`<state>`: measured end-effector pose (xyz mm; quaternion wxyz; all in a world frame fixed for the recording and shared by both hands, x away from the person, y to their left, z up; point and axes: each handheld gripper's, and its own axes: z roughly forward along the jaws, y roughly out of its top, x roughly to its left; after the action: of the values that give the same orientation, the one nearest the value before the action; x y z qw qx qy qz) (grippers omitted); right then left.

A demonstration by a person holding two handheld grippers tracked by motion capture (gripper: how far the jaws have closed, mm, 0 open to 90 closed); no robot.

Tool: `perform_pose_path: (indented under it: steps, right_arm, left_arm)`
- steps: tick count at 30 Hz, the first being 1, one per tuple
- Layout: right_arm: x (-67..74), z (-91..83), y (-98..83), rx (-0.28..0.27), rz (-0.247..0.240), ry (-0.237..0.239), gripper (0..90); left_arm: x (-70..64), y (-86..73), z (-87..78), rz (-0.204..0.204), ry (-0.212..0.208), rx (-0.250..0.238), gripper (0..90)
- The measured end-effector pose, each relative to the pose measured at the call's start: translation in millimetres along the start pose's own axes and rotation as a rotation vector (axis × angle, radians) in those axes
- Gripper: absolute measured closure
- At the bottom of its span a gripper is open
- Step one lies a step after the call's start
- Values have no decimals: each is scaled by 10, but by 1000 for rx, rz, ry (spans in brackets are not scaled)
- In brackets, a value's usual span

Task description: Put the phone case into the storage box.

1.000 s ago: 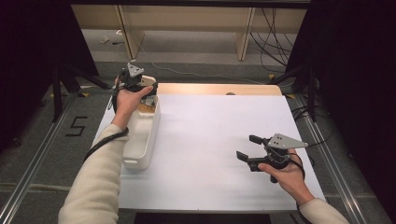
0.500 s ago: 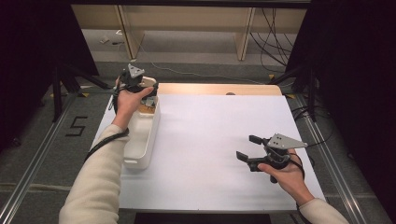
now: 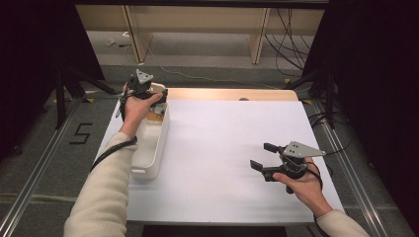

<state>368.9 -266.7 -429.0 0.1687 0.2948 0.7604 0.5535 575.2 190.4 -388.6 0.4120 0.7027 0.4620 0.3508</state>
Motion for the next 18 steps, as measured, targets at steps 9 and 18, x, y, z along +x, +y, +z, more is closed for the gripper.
perform_pose_path:
  steps: [9, 18]
  right_arm:
    - [-1, -3, -1, 5, 0, 0, 167]
    - [-2, -3, -3, 7, -1, 0, 167]
  left_arm:
    - [1, -22, 31, -3, 0, 13, 100]
    - [12, -45, 49, -11, 0, 20, 98]
